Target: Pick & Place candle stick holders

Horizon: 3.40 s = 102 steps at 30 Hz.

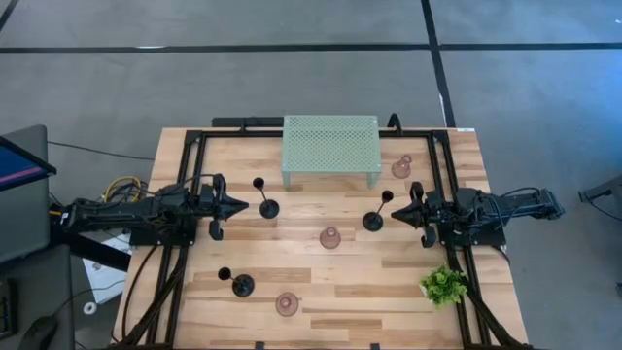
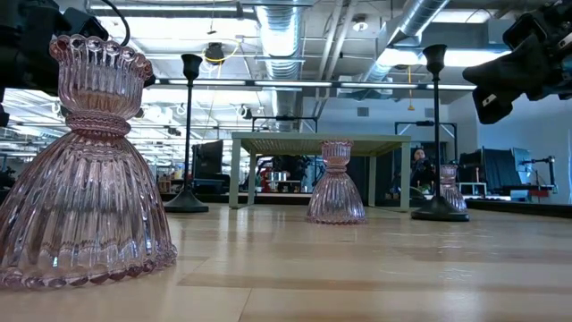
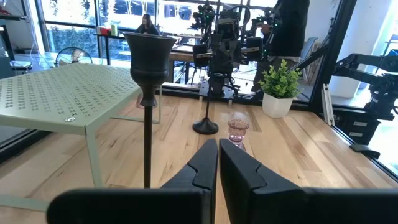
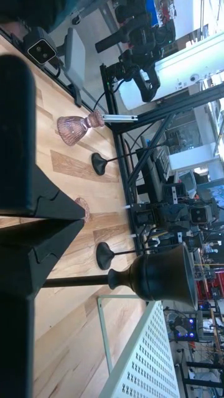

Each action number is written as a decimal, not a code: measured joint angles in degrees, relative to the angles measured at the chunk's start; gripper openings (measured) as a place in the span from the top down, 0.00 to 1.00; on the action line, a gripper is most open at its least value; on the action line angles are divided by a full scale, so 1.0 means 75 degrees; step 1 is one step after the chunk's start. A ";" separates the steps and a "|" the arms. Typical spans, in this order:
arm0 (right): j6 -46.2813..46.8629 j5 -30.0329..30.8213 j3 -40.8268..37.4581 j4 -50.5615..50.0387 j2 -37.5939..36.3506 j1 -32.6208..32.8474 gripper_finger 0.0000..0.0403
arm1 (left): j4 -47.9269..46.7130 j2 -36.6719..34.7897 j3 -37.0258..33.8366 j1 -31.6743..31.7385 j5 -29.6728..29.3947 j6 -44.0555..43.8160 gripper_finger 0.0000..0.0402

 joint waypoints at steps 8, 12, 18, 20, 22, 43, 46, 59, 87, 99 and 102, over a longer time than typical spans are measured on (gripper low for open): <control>0.0000 0.0000 0.0000 0.0000 -0.0002 -0.0002 1.00 | 0.0000 -0.0001 0.0000 -0.0003 0.0003 -0.0001 0.96; 0.0000 0.0001 0.0003 0.0000 -0.0001 -0.0002 1.00 | 0.0000 0.0000 -0.0001 -0.0003 0.0001 -0.0002 0.96; -0.0003 0.0001 0.0002 0.0000 0.0001 0.0001 1.00 | 0.0001 0.0000 0.0000 -0.0001 0.0000 -0.0003 0.96; -0.0001 0.0000 0.0001 0.0000 -0.0001 -0.0001 1.00 | -0.0001 -0.0003 0.0000 0.0000 0.0003 0.0000 0.96; 0.0000 0.0002 0.0003 0.0000 0.0000 -0.0001 1.00 | 0.0001 0.0000 -0.0003 -0.0003 0.0003 -0.0001 0.96; 0.0000 0.0000 0.0000 0.0000 -0.0001 0.0001 1.00 | 0.0000 -0.0002 -0.0002 0.0000 0.0003 -0.0002 0.96; 0.0001 0.0000 0.0000 0.0008 -0.0002 -0.0002 1.00 | -0.0001 0.0000 -0.0002 -0.0002 0.0000 -0.0002 0.96; 0.0140 0.0012 -0.0029 0.0343 0.0001 0.0000 1.00 | 0.0001 -0.0002 -0.0001 -0.0001 0.0001 -0.0001 0.96; -0.0262 0.0405 -0.0003 0.0382 0.0001 -0.0005 1.00 | 0.0004 0.0000 -0.0001 0.0000 0.0002 -0.0052 0.96; -0.0265 0.0405 0.0000 0.0385 0.0001 -0.0002 1.00 | 0.0032 -0.0002 -0.0001 -0.0002 0.0000 -0.0055 0.96; -0.0363 0.0408 0.0000 0.0385 0.0001 -0.0002 1.00 | 0.0033 0.0000 0.0000 0.0000 0.0000 -0.0055 0.96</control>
